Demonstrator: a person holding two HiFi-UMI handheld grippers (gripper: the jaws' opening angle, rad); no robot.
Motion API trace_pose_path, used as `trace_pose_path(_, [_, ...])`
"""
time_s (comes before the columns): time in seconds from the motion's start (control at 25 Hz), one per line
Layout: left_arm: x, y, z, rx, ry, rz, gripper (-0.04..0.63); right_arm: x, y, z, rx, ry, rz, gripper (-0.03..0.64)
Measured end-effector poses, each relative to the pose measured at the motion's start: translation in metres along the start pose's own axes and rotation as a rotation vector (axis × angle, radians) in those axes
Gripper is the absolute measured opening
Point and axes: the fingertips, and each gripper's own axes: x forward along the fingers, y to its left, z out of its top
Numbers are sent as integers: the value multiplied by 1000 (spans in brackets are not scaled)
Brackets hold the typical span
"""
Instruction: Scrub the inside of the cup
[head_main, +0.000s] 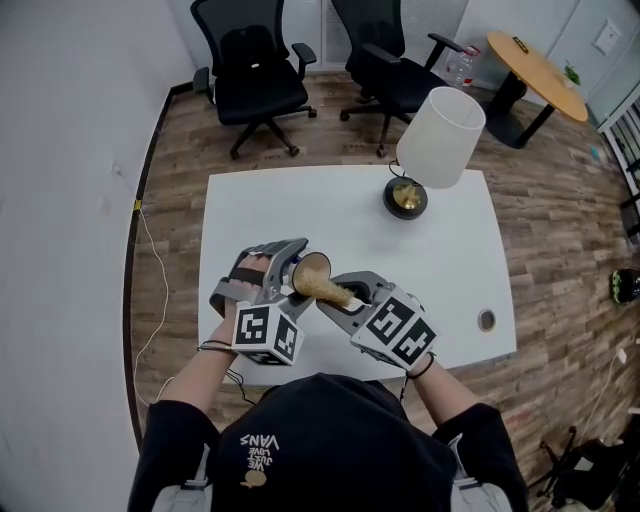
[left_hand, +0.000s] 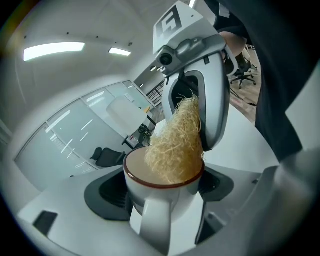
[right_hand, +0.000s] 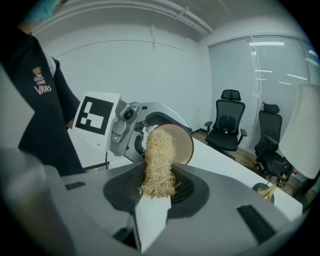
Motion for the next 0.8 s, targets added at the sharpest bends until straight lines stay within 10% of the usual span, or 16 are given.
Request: trace_pose_path(0.8, [3,-10,12,47,-30,16,408,-5,-2,4,-17,57,-5,103])
